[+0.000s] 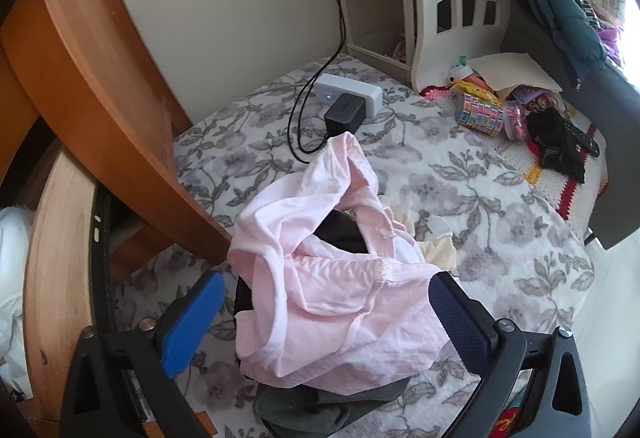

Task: Take underwear out of drawer
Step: 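Lower the pink garment onto the pile and open the right gripper, then move the right gripper back into the drawer toward the white lace bra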

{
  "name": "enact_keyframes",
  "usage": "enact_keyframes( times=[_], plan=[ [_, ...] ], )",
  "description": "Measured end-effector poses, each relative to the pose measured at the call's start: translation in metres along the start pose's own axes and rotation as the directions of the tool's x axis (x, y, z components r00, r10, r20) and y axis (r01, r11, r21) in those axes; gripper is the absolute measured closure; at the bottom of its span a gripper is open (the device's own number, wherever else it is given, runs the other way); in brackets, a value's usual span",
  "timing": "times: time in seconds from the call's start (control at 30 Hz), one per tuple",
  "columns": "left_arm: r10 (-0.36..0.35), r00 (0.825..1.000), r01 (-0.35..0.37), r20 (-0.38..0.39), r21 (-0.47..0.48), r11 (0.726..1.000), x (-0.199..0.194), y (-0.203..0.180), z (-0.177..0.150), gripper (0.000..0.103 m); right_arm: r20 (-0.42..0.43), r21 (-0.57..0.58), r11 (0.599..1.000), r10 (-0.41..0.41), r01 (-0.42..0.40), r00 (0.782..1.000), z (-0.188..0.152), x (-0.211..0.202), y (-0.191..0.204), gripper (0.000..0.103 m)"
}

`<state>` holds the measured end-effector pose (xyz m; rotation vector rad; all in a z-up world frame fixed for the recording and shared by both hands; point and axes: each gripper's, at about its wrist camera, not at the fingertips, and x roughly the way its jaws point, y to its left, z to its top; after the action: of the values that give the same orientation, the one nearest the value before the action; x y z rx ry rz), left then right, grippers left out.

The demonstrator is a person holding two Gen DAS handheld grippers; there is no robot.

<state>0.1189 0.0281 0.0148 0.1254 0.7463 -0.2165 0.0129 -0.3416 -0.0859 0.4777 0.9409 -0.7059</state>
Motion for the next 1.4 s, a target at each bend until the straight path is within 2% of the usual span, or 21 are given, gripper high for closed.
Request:
enact_keyframes(
  times=[0.4,0.53,0.63,0.73,0.83,0.93,1.03,1.13,1.4],
  plan=[
    [-0.003,1.0,0.003,0.002,-0.014,1.0,0.0,0.005,0.0,0.0,0.106,0.031,0.999,-0.034,0.031,0.994,0.003,-0.024,-0.006,0.0],
    [-0.005,1.0,0.005,0.006,-0.022,1.0,0.0,0.007,0.0,0.0,0.129,0.025,1.0,-0.015,0.012,0.991,0.007,-0.035,-0.006,0.0],
    [-0.006,1.0,0.006,0.008,-0.029,1.0,-0.001,0.008,0.0,0.0,0.192,-0.028,0.999,-0.026,0.032,0.981,0.015,-0.055,0.001,0.0],
    [-0.008,1.0,0.008,0.01,-0.037,0.999,-0.001,0.01,0.0,0.0,0.274,-0.063,0.998,-0.01,0.029,0.962,0.031,-0.088,0.009,0.0],
    [-0.009,1.0,0.009,0.011,-0.046,0.999,-0.002,0.012,0.0,0.0,0.301,-0.095,0.995,0.035,-0.006,0.953,0.046,-0.117,0.021,0.0],
    [-0.008,1.0,0.009,0.016,-0.056,0.998,-0.003,0.014,0.0,0.0,0.289,-0.149,0.983,0.145,-0.105,0.946,0.055,-0.143,0.04,0.0],
    [-0.008,1.0,0.01,0.02,-0.064,0.998,-0.004,0.017,0.0,0.0,0.268,-0.24,0.953,0.248,-0.185,0.931,0.052,-0.161,0.068,0.0],
    [-0.008,1.0,0.01,0.024,-0.07,0.997,-0.006,0.019,0.0,0.0,0.188,-0.327,0.907,0.338,-0.266,0.922,0.042,-0.166,0.101,0.0],
    [0.019,1.0,-0.017,0.019,-0.102,0.995,-0.003,0.029,-0.002,0.0,0.016,-0.462,0.794,0.453,-0.396,0.891,0.009,-0.162,0.168,0.0]
  ],
)
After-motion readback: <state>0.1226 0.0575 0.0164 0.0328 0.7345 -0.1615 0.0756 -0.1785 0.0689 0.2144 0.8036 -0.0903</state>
